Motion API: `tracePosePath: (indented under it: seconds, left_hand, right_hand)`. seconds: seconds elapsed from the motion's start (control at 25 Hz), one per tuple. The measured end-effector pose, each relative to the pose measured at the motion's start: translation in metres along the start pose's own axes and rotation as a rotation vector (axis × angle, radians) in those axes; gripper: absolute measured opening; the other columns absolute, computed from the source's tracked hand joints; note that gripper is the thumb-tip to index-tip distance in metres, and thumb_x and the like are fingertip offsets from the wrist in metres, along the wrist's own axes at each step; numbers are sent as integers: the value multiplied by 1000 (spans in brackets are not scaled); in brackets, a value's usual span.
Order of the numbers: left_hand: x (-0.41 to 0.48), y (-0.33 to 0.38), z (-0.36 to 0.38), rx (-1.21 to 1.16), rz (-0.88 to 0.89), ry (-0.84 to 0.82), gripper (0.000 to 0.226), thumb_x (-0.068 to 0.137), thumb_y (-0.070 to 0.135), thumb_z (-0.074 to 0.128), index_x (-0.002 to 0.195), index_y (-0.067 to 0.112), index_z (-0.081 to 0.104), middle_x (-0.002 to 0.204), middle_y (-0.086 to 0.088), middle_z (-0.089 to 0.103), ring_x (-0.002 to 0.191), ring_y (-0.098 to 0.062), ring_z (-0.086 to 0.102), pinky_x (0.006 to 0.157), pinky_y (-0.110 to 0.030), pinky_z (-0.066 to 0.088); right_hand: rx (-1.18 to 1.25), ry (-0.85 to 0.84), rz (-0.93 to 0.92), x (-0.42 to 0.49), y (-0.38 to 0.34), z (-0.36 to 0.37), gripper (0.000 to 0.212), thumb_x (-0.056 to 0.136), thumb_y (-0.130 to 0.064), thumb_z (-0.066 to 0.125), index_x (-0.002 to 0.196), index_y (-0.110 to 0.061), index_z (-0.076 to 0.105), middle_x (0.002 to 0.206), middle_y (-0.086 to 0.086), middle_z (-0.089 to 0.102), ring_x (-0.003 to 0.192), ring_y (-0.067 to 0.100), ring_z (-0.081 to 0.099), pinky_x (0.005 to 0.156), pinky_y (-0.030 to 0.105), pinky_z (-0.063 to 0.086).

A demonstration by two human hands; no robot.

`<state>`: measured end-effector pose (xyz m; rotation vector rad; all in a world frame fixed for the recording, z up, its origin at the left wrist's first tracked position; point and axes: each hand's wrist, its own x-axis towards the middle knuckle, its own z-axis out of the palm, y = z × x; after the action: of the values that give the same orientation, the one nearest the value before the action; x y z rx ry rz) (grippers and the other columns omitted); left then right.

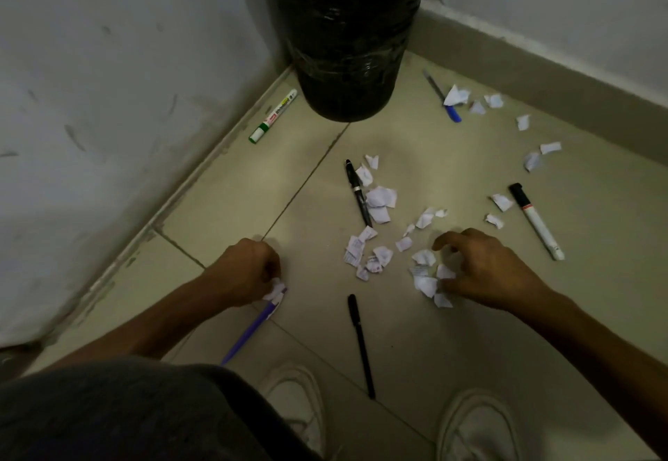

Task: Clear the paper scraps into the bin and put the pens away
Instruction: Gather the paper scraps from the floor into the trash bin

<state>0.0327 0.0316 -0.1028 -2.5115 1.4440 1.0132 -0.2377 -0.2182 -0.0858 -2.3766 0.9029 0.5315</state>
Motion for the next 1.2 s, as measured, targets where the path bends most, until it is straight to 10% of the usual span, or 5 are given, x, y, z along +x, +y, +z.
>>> tracePosePath:
  seconds: [0.32,0.56,0.76,0.96,1.2]
  left_hand:
    - [58,69,-2,-240,182,289,19,76,29,76,90,15,72,86,1,68,71,-7,57,65,-24,49]
    - [54,86,-39,-262,367,426,28,75,26,79,96,32,62,89,10,58,67,-1,57,54,-12,42]
    - [58,91,-74,-255,336,434,24,77,25,77,92,37,63,88,15,61,65,-4,63,54,-17,49]
    - [63,100,-71,-266,365,378,35,78,24,76,83,49,53,88,17,61,65,-5,64,53,-17,49]
    - [64,98,-80,-301,359,413,23,81,24,75,89,41,62,86,20,62,70,-5,64,52,-13,48]
  right_hand:
    - [166,78,-148,9,-12,30,39,81,-32,73,118,-24,60,108,2,55,94,21,58,74,31,47]
    - [165,610,118,79,74,-64,37,85,-20,65,122,-19,62,116,13,58,99,28,59,82,31,44]
    - [24,316,373,125,145,-115,63,81,-32,73,138,-25,48,132,20,44,117,40,49,99,41,43]
    - [90,297,1,131,91,-77,37,82,-27,70,117,-22,63,106,9,57,90,19,53,77,28,41]
    - [57,555,170,171,114,-118,36,86,-14,60,121,-7,61,118,19,56,105,37,56,87,39,50]
